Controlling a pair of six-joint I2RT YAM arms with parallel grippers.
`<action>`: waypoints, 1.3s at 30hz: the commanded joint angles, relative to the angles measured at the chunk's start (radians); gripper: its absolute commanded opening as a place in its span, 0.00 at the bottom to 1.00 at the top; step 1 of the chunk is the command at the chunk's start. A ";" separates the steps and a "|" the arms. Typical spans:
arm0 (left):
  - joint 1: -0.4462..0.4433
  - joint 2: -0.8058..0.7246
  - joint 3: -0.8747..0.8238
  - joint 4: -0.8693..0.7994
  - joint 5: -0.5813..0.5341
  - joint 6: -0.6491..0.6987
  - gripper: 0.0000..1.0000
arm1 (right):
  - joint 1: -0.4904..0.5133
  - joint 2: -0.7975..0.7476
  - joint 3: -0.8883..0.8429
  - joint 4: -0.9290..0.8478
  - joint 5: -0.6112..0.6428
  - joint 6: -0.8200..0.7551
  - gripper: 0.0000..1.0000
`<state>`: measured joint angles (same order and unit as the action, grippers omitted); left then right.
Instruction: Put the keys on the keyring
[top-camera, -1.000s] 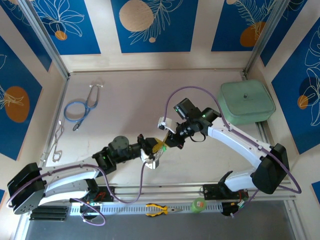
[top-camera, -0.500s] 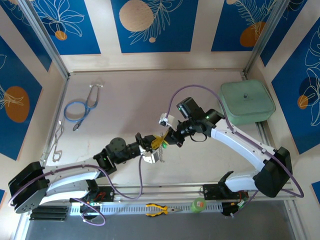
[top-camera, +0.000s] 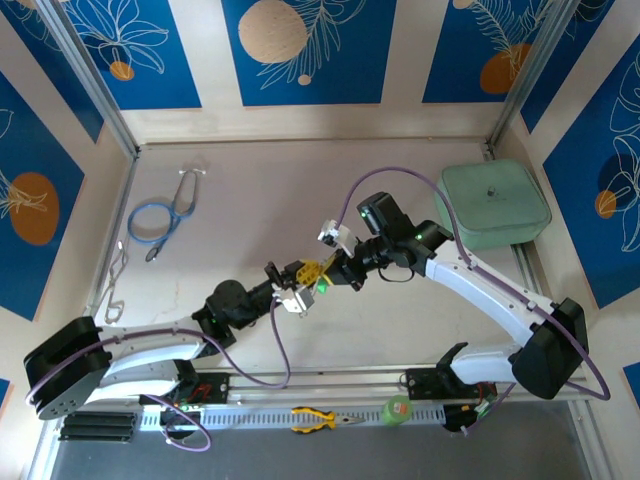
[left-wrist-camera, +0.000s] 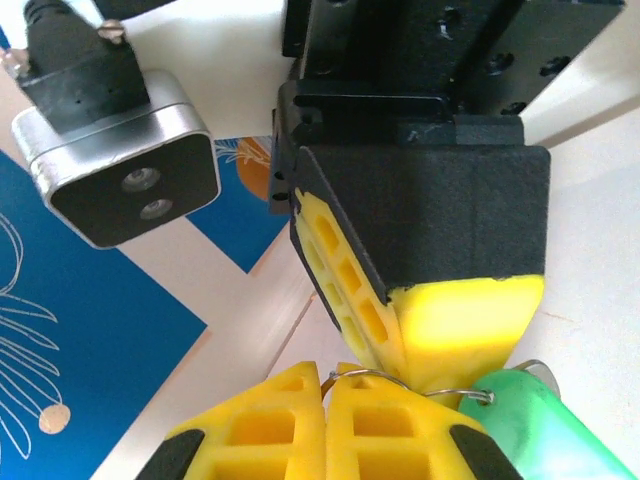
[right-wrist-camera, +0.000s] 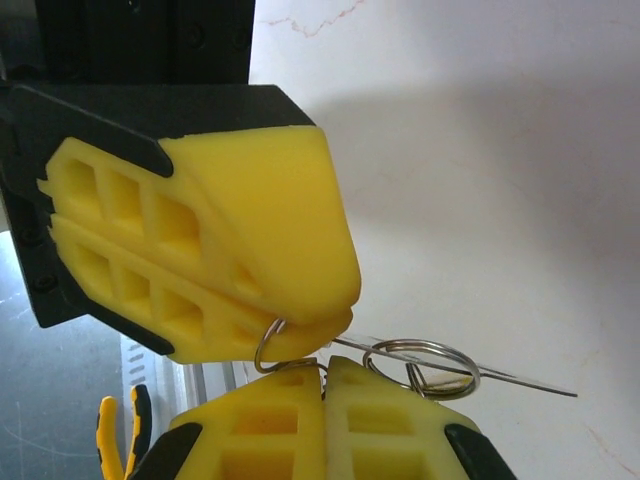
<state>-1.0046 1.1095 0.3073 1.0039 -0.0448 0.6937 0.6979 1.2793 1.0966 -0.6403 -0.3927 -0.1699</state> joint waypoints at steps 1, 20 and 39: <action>-0.006 -0.012 0.022 0.223 -0.042 -0.095 0.00 | 0.004 0.006 -0.029 -0.038 0.025 0.020 0.00; -0.009 0.004 0.085 0.094 -0.267 -0.330 0.00 | 0.028 0.003 -0.024 0.033 0.157 0.051 0.00; 0.013 -0.056 0.239 -0.439 -0.281 -0.630 0.00 | -0.064 0.047 -0.103 0.018 0.198 0.173 0.00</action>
<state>-1.0023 1.0760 0.4709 0.7422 -0.3229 0.2020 0.6575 1.3025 1.0233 -0.5873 -0.1967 -0.0662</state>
